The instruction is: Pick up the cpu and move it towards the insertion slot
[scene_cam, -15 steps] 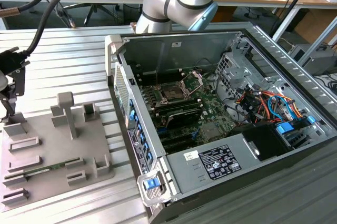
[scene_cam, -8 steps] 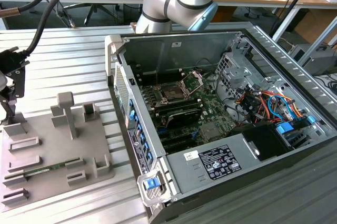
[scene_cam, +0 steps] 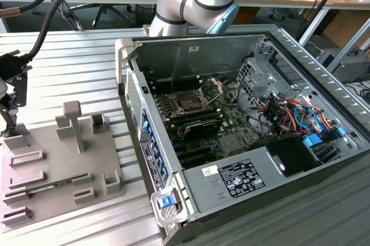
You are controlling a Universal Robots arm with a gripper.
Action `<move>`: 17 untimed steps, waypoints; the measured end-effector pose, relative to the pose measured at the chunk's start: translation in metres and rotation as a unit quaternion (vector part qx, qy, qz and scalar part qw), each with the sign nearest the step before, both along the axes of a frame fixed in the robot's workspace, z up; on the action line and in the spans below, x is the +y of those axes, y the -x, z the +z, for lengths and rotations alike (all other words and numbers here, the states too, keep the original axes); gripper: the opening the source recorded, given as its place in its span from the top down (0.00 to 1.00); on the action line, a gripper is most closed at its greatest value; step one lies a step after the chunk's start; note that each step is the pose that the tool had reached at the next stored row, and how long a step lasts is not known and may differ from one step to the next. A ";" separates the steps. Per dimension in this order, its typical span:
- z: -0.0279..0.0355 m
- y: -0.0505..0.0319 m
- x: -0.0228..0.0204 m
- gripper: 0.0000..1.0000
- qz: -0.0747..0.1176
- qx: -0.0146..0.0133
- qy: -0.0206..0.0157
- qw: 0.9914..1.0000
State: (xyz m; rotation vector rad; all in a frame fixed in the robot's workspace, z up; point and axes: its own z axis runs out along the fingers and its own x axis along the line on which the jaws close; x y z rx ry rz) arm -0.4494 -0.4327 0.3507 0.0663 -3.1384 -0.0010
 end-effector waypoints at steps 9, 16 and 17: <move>0.0032 0.0000 0.0000 0.45 0.000 0.000 0.000 1.000; 0.0071 0.0000 0.0000 0.45 0.000 0.000 0.000 1.000; 0.0078 0.0000 0.0000 0.45 0.000 0.000 0.000 1.000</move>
